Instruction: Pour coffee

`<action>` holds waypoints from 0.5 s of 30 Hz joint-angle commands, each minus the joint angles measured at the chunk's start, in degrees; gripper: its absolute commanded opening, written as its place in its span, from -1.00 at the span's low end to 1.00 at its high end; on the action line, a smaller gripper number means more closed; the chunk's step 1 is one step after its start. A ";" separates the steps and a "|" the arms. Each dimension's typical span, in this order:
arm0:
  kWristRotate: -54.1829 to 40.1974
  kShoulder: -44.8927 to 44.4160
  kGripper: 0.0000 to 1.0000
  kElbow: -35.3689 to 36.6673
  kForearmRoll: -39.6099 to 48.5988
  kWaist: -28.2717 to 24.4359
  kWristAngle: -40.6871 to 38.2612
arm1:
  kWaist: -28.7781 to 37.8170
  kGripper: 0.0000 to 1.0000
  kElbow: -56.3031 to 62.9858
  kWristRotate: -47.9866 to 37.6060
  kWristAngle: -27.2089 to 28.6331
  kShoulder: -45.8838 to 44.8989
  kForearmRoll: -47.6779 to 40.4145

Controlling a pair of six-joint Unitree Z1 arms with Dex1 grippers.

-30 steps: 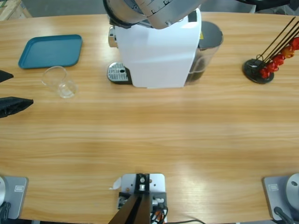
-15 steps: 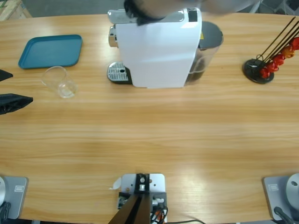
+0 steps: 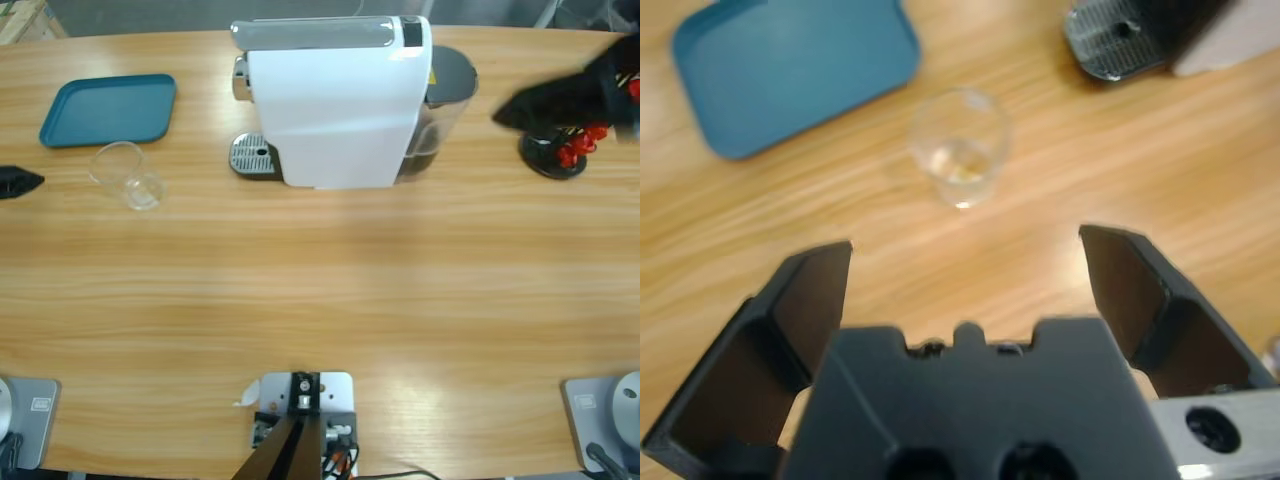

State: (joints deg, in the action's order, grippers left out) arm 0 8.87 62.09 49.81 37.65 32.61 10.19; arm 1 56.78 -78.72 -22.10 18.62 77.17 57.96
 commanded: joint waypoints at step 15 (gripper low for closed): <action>-22.41 16.18 0.99 -13.23 -24.64 -13.91 -11.38 | -5.41 1.00 15.15 0.56 -2.15 -1.92 -13.31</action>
State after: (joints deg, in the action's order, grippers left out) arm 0 -11.50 72.11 38.27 18.22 22.60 0.40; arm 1 54.20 -66.47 -22.52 18.19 73.71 46.35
